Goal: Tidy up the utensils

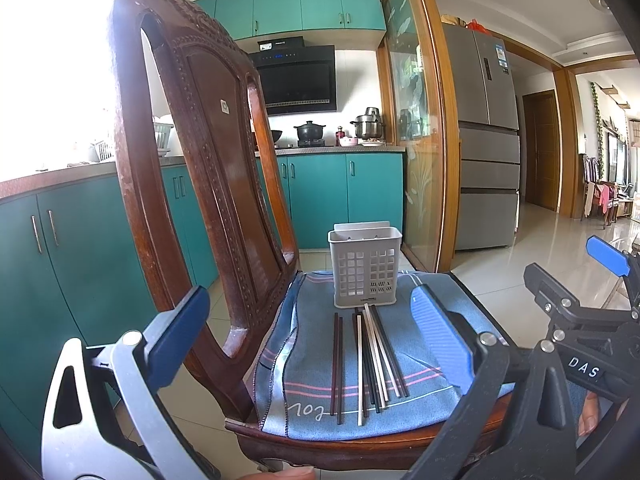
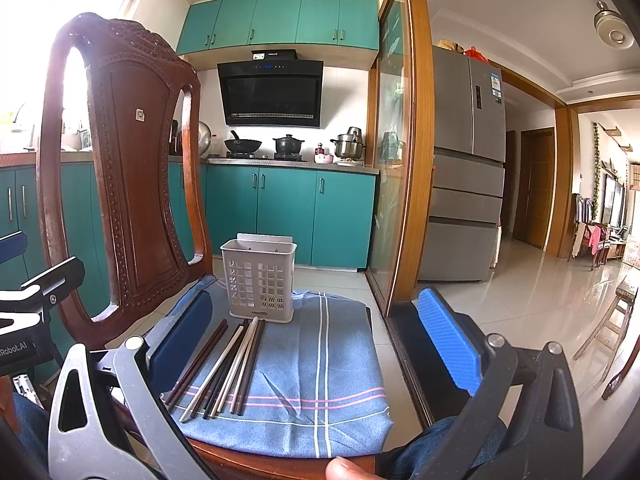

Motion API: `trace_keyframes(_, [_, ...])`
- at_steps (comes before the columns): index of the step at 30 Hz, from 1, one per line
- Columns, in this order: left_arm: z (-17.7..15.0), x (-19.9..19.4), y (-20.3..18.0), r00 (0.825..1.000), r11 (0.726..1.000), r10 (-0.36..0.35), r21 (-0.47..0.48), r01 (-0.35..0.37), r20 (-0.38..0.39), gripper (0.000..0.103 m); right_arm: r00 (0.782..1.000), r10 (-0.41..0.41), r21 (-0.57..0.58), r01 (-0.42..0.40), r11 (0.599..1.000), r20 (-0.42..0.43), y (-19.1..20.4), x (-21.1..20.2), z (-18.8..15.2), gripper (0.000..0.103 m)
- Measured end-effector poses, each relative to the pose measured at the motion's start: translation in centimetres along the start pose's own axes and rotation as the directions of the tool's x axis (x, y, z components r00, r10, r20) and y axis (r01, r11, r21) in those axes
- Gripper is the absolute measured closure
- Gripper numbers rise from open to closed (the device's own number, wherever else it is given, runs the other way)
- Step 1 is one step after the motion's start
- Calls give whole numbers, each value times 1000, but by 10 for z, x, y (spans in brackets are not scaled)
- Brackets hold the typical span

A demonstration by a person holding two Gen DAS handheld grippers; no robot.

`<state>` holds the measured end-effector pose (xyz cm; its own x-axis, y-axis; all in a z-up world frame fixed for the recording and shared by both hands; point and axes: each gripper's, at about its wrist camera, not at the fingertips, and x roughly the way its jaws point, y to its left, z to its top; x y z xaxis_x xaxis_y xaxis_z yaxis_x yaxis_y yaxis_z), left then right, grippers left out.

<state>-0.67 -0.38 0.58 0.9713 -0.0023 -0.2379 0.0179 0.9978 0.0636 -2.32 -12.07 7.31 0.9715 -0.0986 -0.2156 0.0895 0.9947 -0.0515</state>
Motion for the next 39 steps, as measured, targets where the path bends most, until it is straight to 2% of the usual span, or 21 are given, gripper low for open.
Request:
trace_keyframes(10, [-1, 3, -2, 1000, 1000, -7, 0, 7, -9, 3, 1000, 0, 3, 0, 1000, -5, -3, 3, -3, 2])
trace_keyframes(15, [-5, 15, -3, 999, 1000, -21, -3, 21, -42, 3, 1000, -12, -13, 12, 1000, -21, -3, 11, -5, 2])
trace_keyframes(17, [-11, 30, -4, 995, 999, -33, -5, 33, -96, 3, 998, -28, -37, 26, 999, -64, -5, 25, -6, 2])
trace_keyframes(18, [-16, 38, -5, 991, 999, -36, -4, 36, -125, 3, 990, -43, -67, 34, 997, -136, -7, 43, -8, 2])
trace_keyframes(19, [-21, 46, -7, 987, 999, -40, -3, 40, -154, 3, 980, -58, -88, 42, 995, -190, -9, 56, -10, 2])
trace_keyframes(21, [-34, 65, -11, 972, 999, -51, -2, 52, -229, 3, 947, -85, -104, 55, 993, -311, -17, 88, -23, 2])
trace_keyframes(23, [-46, 84, -14, 954, 998, -53, 1, 56, -294, 3, 913, -43, -67, 17, 998, -406, -25, 114, -36, 3])
trace_keyframes(25, [-56, 99, -17, 939, 998, -54, 0, 57, -339, 3, 879, 11, -11, -19, 1000, -476, -29, 138, -49, 15])
trace_keyframes(27, [-62, 111, -15, 929, 998, -69, -16, 68, -364, 3, 840, 48, 21, -44, 999, -541, -25, 168, -60, 38])
trace_keyframes(29, [-67, 121, -13, 921, 997, -75, -31, 68, -383, 3, 814, 88, 38, -80, 996, -574, -13, 192, -67, 50])
trace_keyframes(30, [-69, 125, -11, 918, 997, -75, -34, 67, -390, 3, 800, 110, 42, -105, 994, -589, -5, 205, -68, 52])
trace_keyframes(32, [-74, 134, -8, 908, 997, -76, -47, 62, -412, 4, 759, 172, 38, -192, 981, -627, 25, 239, -70, 53])
trace_keyframes(36, [-86, 150, -6, 889, 997, -78, -60, 57, -451, 12, 696, 231, 44, -276, 960, -680, 72, 288, -78, 53])
trace_keyframes(39, [-90, 160, -4, 879, 997, -72, -54, 52, -472, 16, 672, 233, 41, -289, 956, -703, 95, 312, -86, 53])
